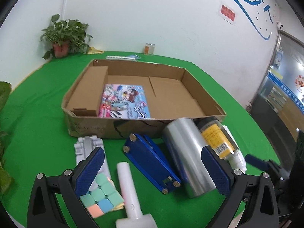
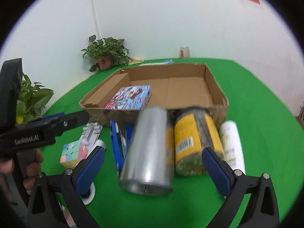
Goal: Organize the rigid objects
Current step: 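Grasp the silver metal canister with the left gripper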
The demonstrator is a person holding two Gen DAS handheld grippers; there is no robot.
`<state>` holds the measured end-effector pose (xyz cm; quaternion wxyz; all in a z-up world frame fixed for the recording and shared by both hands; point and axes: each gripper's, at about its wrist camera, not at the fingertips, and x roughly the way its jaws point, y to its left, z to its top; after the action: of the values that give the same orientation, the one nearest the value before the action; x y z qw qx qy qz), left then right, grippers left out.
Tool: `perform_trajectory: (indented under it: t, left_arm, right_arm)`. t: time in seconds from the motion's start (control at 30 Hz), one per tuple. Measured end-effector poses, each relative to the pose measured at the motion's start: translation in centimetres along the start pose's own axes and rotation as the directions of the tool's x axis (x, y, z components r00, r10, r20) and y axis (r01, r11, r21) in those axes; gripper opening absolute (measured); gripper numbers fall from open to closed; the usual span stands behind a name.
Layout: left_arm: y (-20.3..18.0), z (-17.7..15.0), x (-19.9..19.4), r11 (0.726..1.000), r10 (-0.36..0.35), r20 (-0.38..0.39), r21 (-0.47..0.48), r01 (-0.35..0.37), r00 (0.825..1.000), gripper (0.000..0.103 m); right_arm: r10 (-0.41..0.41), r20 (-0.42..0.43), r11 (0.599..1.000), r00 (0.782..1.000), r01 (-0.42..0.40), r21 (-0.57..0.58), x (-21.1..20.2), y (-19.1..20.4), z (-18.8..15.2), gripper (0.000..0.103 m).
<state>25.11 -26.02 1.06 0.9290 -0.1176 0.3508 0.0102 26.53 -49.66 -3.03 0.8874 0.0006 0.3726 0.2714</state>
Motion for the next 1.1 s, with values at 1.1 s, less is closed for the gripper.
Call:
perform_trajectory:
  t: [1.1]
  left_arm:
    - [0.0,-6.6,0.8,0.878,-0.476,-0.331,-0.233,0.418,0.815,0.102]
  right_arm:
    - [0.117,-0.170,0.992,0.979,-0.123,-0.026,-4.7,-0.4,-6.6,0.083]
